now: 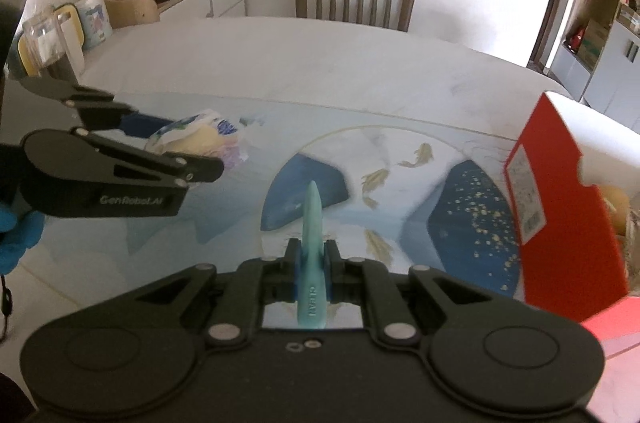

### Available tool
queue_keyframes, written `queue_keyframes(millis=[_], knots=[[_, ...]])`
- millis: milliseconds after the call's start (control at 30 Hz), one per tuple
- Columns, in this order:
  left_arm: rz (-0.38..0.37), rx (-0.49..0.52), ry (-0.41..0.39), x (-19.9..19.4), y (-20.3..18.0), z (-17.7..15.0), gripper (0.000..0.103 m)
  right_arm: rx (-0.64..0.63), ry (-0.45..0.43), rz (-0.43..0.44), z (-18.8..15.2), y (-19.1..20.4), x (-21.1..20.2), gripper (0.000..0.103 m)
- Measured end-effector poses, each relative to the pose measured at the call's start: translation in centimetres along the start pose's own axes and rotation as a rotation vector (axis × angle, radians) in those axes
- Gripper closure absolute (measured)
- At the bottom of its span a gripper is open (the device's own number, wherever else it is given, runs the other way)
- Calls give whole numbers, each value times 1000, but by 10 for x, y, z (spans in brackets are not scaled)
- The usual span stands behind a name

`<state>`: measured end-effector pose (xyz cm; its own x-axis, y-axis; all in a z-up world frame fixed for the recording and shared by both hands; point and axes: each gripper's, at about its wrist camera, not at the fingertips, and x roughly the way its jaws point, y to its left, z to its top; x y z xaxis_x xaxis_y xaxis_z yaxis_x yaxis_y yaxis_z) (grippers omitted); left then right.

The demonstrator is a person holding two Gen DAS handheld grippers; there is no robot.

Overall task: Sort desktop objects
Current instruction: 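Carry the wrapped bun and mint-green stick with both grippers over the red box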

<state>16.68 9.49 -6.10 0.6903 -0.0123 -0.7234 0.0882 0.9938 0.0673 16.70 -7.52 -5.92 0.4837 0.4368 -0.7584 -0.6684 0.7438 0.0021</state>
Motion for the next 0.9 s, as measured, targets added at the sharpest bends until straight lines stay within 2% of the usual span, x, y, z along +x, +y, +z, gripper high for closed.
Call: queue_keyframes(millis=[600,900], knots=[[-29,2,-1,-54,-39,27,53,36,-82,-50,5,-37,-61,93],[-45,17,-33,-72,-64,46,53,59,-133,-83,5,-59,-92,93]])
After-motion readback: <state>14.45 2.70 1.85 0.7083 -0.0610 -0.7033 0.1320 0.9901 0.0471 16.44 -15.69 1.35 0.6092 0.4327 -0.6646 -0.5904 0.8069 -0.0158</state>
